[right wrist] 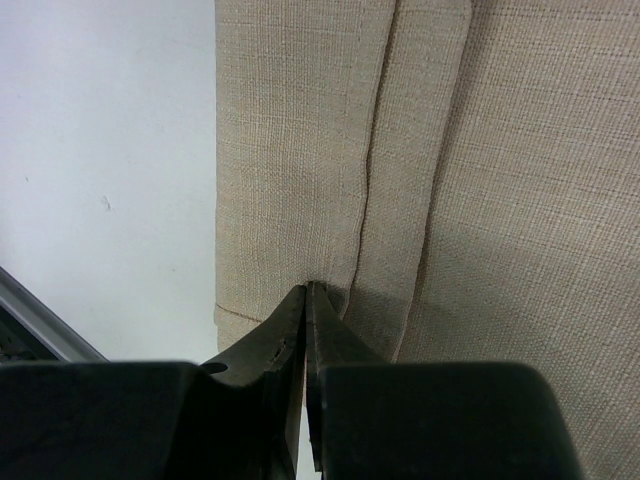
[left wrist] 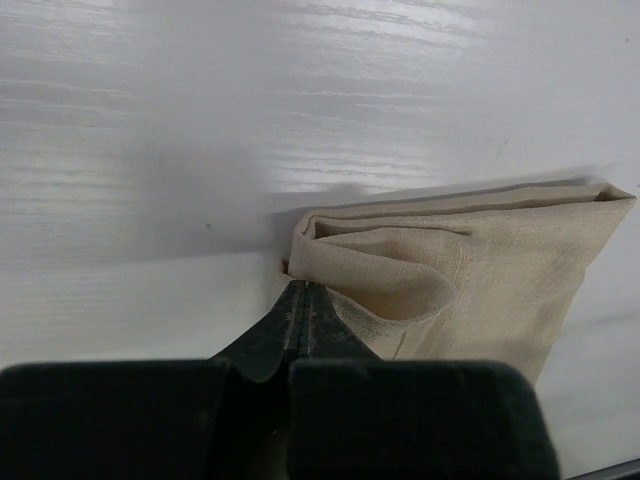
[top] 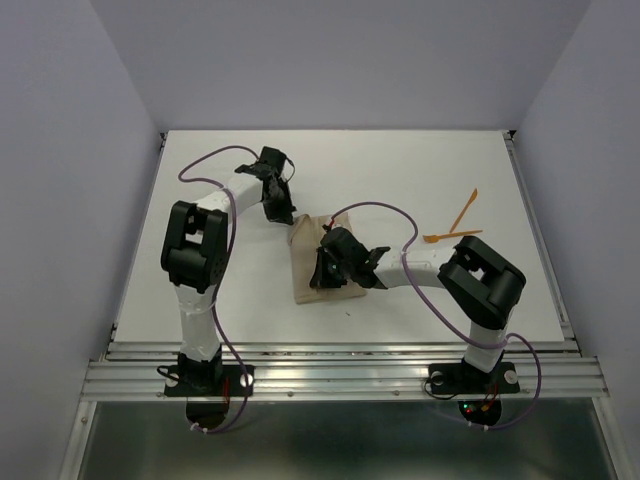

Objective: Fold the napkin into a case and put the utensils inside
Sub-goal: Fold the lower triangle-folded napkin at the center of the board.

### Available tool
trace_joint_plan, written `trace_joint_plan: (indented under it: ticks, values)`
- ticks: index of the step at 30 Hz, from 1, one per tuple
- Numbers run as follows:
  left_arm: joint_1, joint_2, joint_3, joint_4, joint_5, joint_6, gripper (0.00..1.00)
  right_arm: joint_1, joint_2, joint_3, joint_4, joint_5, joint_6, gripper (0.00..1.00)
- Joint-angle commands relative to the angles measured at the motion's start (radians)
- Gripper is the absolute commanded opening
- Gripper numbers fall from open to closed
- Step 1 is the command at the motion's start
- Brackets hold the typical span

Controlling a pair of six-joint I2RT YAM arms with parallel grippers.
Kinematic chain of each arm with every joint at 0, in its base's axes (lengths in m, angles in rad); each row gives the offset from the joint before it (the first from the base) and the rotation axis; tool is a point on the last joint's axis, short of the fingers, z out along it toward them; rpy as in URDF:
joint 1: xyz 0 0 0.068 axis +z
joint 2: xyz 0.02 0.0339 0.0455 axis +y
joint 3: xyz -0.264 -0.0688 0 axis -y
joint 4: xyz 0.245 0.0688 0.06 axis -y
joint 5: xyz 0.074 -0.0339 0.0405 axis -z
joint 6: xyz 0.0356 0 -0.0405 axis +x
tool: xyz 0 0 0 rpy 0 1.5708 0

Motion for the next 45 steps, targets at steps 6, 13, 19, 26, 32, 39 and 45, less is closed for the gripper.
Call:
trace_joint_plan:
  ticks: [6,13,19,26,32,39,45]
  values:
    - [-0.042,0.024,0.081,0.003,0.024,-0.003,0.00,0.001,0.001,-0.019,-0.101,0.029,-0.023,0.08]
    - [-0.061,0.053,0.108,-0.002,0.033,-0.002,0.00,0.001,0.001,-0.019,-0.106,0.029,-0.025,0.08]
    - [-0.076,0.054,0.105,0.012,0.041,-0.008,0.00,0.001,-0.003,-0.022,-0.106,0.029,-0.025,0.08]
    - [-0.079,0.110,0.084,0.032,0.059,-0.015,0.00,0.001,-0.029,-0.011,-0.127,0.067,-0.037,0.08]
    - [-0.081,0.108,0.041,0.050,0.057,-0.018,0.00,-0.008,-0.115,0.046,-0.184,0.176,-0.049,0.11]
    - [-0.082,0.079,0.007,0.063,0.065,-0.018,0.00,-0.126,-0.120,0.171,-0.183,0.116,-0.068,0.13]
    - [-0.082,0.055,-0.013,0.067,0.071,-0.025,0.00,-0.214,0.030,0.335,-0.184,-0.019,-0.103,0.13]
